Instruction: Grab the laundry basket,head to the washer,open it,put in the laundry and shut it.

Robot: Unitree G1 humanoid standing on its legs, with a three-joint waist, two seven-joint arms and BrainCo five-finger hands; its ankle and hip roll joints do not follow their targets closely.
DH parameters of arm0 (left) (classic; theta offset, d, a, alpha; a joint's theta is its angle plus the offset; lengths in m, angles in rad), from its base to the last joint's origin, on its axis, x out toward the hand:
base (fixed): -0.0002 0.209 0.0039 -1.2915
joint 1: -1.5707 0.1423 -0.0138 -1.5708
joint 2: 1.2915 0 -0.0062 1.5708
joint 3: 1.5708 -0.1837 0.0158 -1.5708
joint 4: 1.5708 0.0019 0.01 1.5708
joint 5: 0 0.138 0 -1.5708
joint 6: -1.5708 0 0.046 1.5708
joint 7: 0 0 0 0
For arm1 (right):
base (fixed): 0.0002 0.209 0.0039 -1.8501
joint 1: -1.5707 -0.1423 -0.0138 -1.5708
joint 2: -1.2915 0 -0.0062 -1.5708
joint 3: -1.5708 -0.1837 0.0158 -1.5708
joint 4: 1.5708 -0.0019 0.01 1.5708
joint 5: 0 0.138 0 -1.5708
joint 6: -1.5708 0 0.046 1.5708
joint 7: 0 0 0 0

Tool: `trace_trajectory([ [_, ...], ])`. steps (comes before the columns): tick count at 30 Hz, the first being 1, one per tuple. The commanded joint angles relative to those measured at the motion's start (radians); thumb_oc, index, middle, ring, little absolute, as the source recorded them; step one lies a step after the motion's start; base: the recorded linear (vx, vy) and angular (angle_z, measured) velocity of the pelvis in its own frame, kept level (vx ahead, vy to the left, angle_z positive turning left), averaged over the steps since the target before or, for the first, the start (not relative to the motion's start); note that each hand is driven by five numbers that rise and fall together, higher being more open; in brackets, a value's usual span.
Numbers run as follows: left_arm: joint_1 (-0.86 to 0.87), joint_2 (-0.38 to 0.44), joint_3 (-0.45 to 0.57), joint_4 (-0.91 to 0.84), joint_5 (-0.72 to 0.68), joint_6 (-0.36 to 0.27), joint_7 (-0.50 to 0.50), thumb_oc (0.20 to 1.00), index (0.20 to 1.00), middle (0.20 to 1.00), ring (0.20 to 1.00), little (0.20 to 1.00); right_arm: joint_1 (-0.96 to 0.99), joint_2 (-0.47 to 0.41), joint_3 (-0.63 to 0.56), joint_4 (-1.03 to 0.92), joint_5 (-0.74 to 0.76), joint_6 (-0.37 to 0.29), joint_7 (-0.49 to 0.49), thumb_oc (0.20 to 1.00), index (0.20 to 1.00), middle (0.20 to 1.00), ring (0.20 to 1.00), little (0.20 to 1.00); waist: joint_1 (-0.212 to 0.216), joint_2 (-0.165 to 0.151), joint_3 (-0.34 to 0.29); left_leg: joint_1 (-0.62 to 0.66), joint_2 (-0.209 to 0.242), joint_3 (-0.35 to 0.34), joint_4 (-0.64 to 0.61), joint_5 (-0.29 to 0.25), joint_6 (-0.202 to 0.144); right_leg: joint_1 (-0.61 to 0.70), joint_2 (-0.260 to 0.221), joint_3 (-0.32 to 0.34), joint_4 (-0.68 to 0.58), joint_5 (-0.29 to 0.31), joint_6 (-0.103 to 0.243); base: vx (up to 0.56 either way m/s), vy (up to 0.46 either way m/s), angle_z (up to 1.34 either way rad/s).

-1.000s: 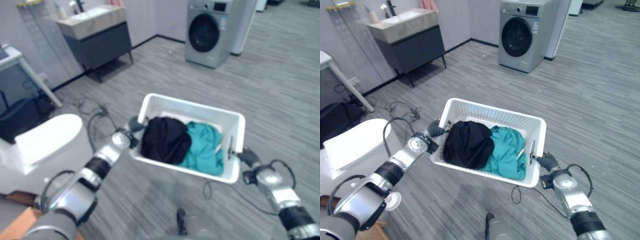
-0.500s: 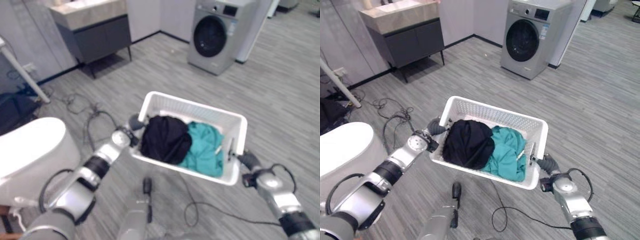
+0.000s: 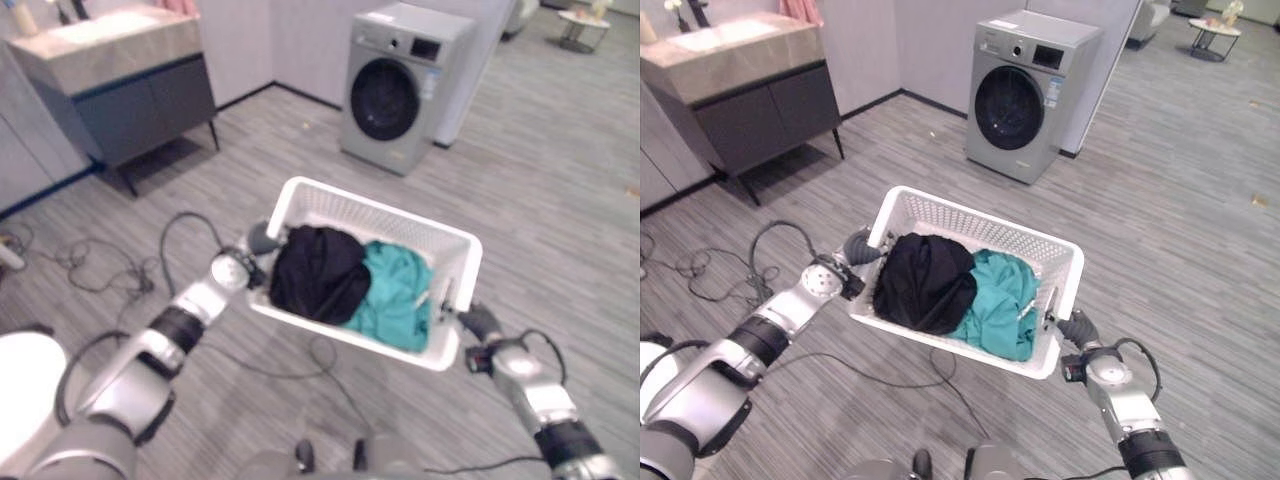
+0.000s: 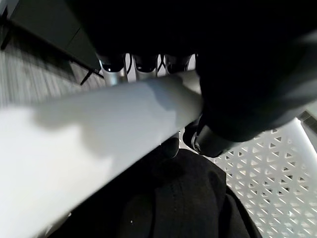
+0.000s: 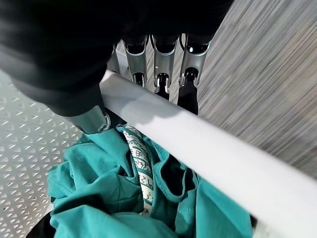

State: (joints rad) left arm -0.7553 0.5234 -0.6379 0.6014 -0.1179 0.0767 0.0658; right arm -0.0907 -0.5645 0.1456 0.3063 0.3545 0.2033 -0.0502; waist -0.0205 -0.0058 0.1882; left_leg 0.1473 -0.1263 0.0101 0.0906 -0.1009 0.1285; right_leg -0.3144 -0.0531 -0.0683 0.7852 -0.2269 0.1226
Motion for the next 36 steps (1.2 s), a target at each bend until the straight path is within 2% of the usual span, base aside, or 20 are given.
trace_trajectory([
  [1,-0.059,-0.119,-0.025,-0.03,0.008,-0.088,-0.019,0.2,0.2,0.2,0.2,0.2,-0.185,0.004,0.011,-0.059,0.056,-0.149,0.053,0.2,0.2,0.2,0.2,0.2,-0.03,0.011,-0.073,-0.065,0.071,0.005,0.05,-0.032,-0.065,0.083,-0.005,0.037,-0.435,0.213,0.039,0.45,-0.132,0.61],
  [4,-0.052,-0.138,-0.022,-0.012,0.026,-0.09,-0.007,0.2,0.2,0.2,0.2,0.2,-0.164,-0.003,0.004,-0.072,0.057,-0.143,0.06,0.2,0.2,0.2,0.2,0.2,-0.058,0.01,-0.07,0.001,0.071,-0.027,0.045,-0.087,-0.086,0.035,-0.065,0.086,-0.638,0.281,0.066,0.48,-0.152,0.45],
  [6,-0.052,-0.143,-0.028,0.002,0.05,-0.09,0.002,0.2,0.2,0.2,0.2,0.2,-0.151,-0.005,-0.004,-0.084,0.055,-0.138,0.063,0.2,0.2,0.2,0.2,0.2,-0.07,0.02,-0.072,0.047,0.088,-0.03,0.05,-0.117,-0.099,0.033,-0.101,0.029,-0.705,0.308,0.081,0.45,-0.162,0.41],
  [9,-0.049,-0.146,-0.031,0.014,0.067,-0.097,-0.005,0.2,0.2,0.2,0.2,0.2,-0.136,-0.013,-0.017,-0.087,0.06,-0.135,0.074,0.2,0.2,0.2,0.2,0.2,-0.077,0.012,-0.114,0.102,0.114,-0.028,0.056,-0.125,-0.133,0.084,-0.1,0.006,-0.704,0.341,0.077,0.47,-0.222,0.38],
  [10,-0.042,-0.146,-0.031,0.01,0.065,-0.099,-0.008,0.2,0.2,0.2,0.2,0.2,-0.127,-0.021,-0.021,-0.09,0.06,-0.133,0.075,0.2,0.2,0.2,0.2,0.2,-0.079,0.016,-0.123,0.105,0.134,-0.029,0.073,-0.11,-0.148,0.093,-0.089,-0.001,-0.686,0.351,0.069,0.58,-0.365,0.35],
  [12,-0.03,-0.136,-0.028,0.003,0.059,-0.1,-0.014,0.2,0.2,0.2,0.2,0.2,-0.124,-0.036,-0.024,-0.08,0.062,-0.133,0.069,0.2,0.2,0.2,0.2,0.2,-0.084,0.03,-0.139,0.064,0.222,-0.024,0.286,0.05,-0.194,0.147,-0.019,-0.026,-0.649,0.315,0.025,0.49,-0.383,0.21],
  [13,-0.03,-0.136,-0.028,0.003,0.059,-0.099,-0.014,0.2,0.2,0.2,0.2,0.2,-0.125,-0.036,-0.024,-0.079,0.062,-0.133,0.069,0.2,0.2,0.2,0.2,0.2,-0.086,0.027,-0.14,0.059,0.219,-0.027,0.286,0.054,-0.194,0.145,-0.023,-0.027,-0.653,0.32,0.024,0.32,-0.376,-0.1],
  [14,-0.034,-0.115,-0.032,-0.013,0.05,-0.092,-0.025,0.2,0.2,0.2,0.2,0.2,-0.123,-0.045,-0.032,-0.078,0.07,-0.13,0.06,0.2,0.2,0.2,0.2,0.2,-0.073,0.002,-0.136,-0.017,0.252,-0.02,0.473,0.166,-0.189,0.201,-0.001,-0.021,-0.661,0.289,-0.02,0.15,-0.236,-0.1],
  [15,-0.035,-0.114,-0.033,-0.014,0.049,-0.092,-0.026,0.2,0.2,0.2,0.2,0.2,-0.124,-0.044,-0.033,-0.078,0.07,-0.13,0.06,0.2,0.2,0.2,0.2,0.2,-0.077,0.005,-0.136,-0.031,0.257,-0.028,0.493,0.159,-0.192,0.199,0.003,-0.027,-0.661,0.29,-0.022,0.34,-0.522,-0.13],
  [16,-0.049,-0.099,-0.026,-0.033,0.038,-0.082,-0.028,0.2,0.2,0.2,0.2,0.2,-0.114,-0.057,-0.049,-0.091,0.075,-0.133,0.05,0.2,0.2,0.2,0.2,0.2,-0.059,-0.027,-0.116,-0.117,0.284,-0.024,0.668,0.226,-0.173,0.245,0.025,-0.019,-0.668,0.268,-0.069,0.23,-0.392,-0.05],
  [18,-0.071,-0.104,-0.03,-0.037,0.029,-0.077,-0.022,0.2,0.2,0.2,0.2,0.2,-0.106,-0.064,-0.062,-0.097,0.086,-0.136,0.028,0.2,0.2,0.2,0.2,0.2,-0.043,-0.037,-0.093,-0.216,0.305,-0.003,0.766,0.188,-0.158,0.289,0.047,-0.018,-0.671,0.236,-0.093,0.33,-0.35,-0.15],
  [19,-0.087,-0.114,-0.033,-0.035,0.018,-0.073,-0.021,0.2,0.2,0.2,0.2,0.2,-0.078,-0.065,-0.077,-0.124,0.091,-0.131,0.026,0.2,0.2,0.2,0.2,0.2,-0.029,-0.04,-0.079,-0.318,0.272,0.006,0.739,0.139,-0.151,0.327,0.058,-0.002,-0.67,0.213,-0.092,0.38,-0.139,-0.29],
  [22,-0.088,-0.125,-0.029,-0.026,0.024,-0.075,-0.02,0.2,0.2,0.2,0.2,0.2,-0.048,-0.057,-0.083,-0.14,0.087,-0.133,0.03,0.2,0.2,0.2,0.2,0.2,-0.007,-0.047,-0.079,-0.364,0.209,0.022,0.597,0.115,-0.144,0.351,0.067,0.015,-0.669,0.193,-0.084,0.29,-0.028,-0.55],
  [23,-0.087,-0.125,-0.027,-0.027,0.025,-0.076,-0.02,0.2,0.2,0.2,0.2,0.2,-0.035,-0.056,-0.088,-0.145,0.086,-0.133,0.033,0.2,0.2,0.2,0.2,0.2,-0.002,-0.04,-0.078,-0.38,0.198,0.024,0.505,0.107,-0.146,0.359,0.079,0.018,-0.67,0.183,-0.079,0.34,0.016,-0.51],
  [24,-0.084,-0.138,-0.027,-0.018,0.032,-0.081,-0.02,0.2,0.2,0.2,0.2,0.2,-0.023,-0.048,-0.086,-0.139,0.08,-0.142,0.033,0.2,0.2,0.2,0.2,0.2,0.017,-0.028,-0.075,-0.409,0.173,0.038,0.306,0.104,-0.147,0.401,0.098,0.024,-0.681,0.154,-0.071,0.35,0.014,-0.5],
  [28,-0.065,-0.146,-0.026,-0.025,0.045,-0.09,-0.026,0.2,0.2,0.2,0.2,0.2,-0.005,-0.031,-0.09,-0.145,0.07,-0.158,0.036,0.2,0.2,0.2,0.2,0.2,0.056,-0.014,-0.078,-0.423,0.132,0.08,0.034,0.208,-0.163,0.492,0.13,0.061,-0.705,0.115,-0.074,0.41,0.01,-0.44],
  [31,-0.047,-0.124,-0.024,-0.03,0.056,-0.096,-0.03,0.2,0.2,0.2,0.2,0.2,-0.027,-0.01,-0.072,-0.109,0.067,-0.161,0.05,0.2,0.2,0.2,0.2,0.2,0.098,-0.015,-0.112,-0.383,0.124,0.103,0.018,0.222,-0.139,0.549,0.145,0.092,-0.66,0.085,-0.07,0.61,0.028,-0.67],
  [33,-0.036,-0.105,-0.028,-0.03,0.065,-0.099,-0.027,0.2,0.2,0.2,0.2,0.2,-0.034,-0.004,-0.064,-0.102,0.072,-0.164,0.054,0.2,0.2,0.2,0.2,0.2,0.107,-0.033,-0.125,-0.344,0.1,0.103,0.026,0.196,-0.109,0.528,0.141,0.097,-0.52,0.137,-0.023,0.32,0.033,-0.35],
  [34,-0.036,-0.105,-0.028,-0.03,0.065,-0.099,-0.027,0.2,0.2,0.2,0.2,0.2,-0.035,-0.004,-0.063,-0.102,0.072,-0.164,0.054,0.2,0.2,0.2,0.2,0.2,0.11,-0.03,-0.128,-0.348,0.105,0.105,0.024,0.2,-0.11,0.521,0.145,0.101,-0.519,0.142,-0.024,0.25,0.03,-0.19],
  [36,-0.028,-0.075,-0.02,-0.037,0.07,-0.102,-0.023,0.2,0.2,0.2,0.2,0.2,-0.055,0.005,-0.056,-0.093,0.066,-0.165,0.077,0.2,0.2,0.2,0.2,0.2,0.105,-0.035,-0.123,-0.291,0.091,0.103,0.038,0.15,-0.071,0.443,0.121,0.084,-0.284,0.266,0.094,0.33,0.052,-0.28],
])
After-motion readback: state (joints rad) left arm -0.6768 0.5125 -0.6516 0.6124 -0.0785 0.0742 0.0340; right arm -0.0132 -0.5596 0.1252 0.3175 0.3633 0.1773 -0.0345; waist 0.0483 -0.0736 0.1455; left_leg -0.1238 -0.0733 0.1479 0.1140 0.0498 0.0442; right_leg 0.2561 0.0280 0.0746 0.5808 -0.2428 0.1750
